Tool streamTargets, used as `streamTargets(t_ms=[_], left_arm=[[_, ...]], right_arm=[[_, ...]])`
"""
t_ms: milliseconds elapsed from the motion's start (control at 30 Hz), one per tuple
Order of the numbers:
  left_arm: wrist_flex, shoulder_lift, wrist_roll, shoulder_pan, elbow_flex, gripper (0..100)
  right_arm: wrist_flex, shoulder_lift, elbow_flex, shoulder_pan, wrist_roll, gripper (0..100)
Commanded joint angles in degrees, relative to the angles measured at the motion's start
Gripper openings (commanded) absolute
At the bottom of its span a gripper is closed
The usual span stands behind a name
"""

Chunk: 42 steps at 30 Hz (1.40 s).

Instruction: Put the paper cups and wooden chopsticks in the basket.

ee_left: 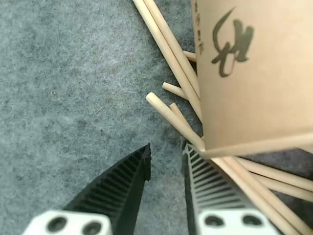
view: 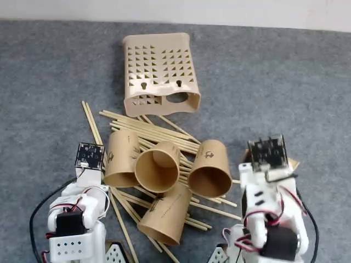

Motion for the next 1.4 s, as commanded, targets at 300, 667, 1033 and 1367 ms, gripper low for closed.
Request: streamTargets(t_ms=[300,667,1033,1367], left_arm=[[0.09,-0.04,0.44,-0.13,1.19,12],[0.09,-0.04,0.44,-0.13,1.19,12],[0.09,-0.04,0.44,-0.13,1.19,12],[0.09,-0.04,0.44,-0.13,1.19,12]], right_arm=[[-8.13,33.98,-19.82,-12.18,-5.98,13.4],[-27.65,50.95,-19.82,-16.22,-6.07,16.3],[-41.01,68.44,-20.26,-18.77,-5.98,16.3],[-52.53,76.7,-20.35,-19.38,-5.98,16.3]])
